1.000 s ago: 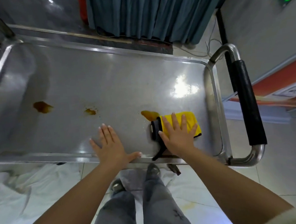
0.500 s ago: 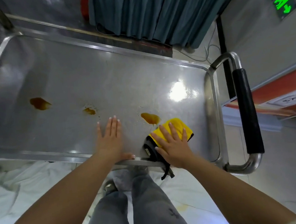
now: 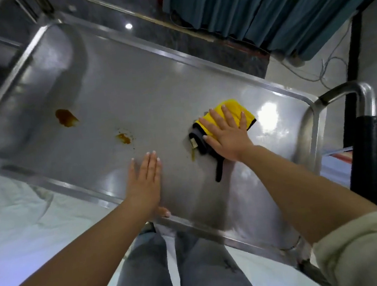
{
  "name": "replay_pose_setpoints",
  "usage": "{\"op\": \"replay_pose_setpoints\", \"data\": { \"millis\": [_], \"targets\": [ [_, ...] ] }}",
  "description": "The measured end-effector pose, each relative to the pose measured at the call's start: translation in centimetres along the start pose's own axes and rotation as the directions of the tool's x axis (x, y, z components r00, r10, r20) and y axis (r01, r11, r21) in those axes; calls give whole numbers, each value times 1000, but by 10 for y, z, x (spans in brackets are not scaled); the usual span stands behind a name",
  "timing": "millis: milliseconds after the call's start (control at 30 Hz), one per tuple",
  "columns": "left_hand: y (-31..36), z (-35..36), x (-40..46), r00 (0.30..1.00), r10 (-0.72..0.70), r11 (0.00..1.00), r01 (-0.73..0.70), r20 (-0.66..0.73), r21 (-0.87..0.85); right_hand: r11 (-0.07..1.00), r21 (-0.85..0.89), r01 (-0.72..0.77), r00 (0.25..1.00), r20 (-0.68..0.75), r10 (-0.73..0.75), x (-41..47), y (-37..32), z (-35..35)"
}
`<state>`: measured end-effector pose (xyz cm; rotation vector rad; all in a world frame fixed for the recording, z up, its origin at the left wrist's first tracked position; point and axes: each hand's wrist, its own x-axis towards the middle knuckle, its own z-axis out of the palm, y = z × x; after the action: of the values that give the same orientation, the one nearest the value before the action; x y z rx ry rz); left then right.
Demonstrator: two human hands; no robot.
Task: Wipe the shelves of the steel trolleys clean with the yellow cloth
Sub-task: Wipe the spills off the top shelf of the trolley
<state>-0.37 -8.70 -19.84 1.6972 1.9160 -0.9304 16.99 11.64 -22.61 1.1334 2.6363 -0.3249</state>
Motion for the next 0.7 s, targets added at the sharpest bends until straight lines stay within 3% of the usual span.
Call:
{"op": "replay_pose_setpoints", "data": {
  "millis": [367,533,700],
  "targets": [
    [-4,8,4,1000,6,999,-6,7,-38,996,46,-72,996,57,69,81,14,-30],
    [-3,1,2,1000,14,998,-13,7,-56,1000,17,-6,1000,9,6,31,2,-15],
    [-14,12,0,991,68,991,-81,-118,-104,1000,31,7,999,-48,-6,-52,-28,15]
  ]
}}
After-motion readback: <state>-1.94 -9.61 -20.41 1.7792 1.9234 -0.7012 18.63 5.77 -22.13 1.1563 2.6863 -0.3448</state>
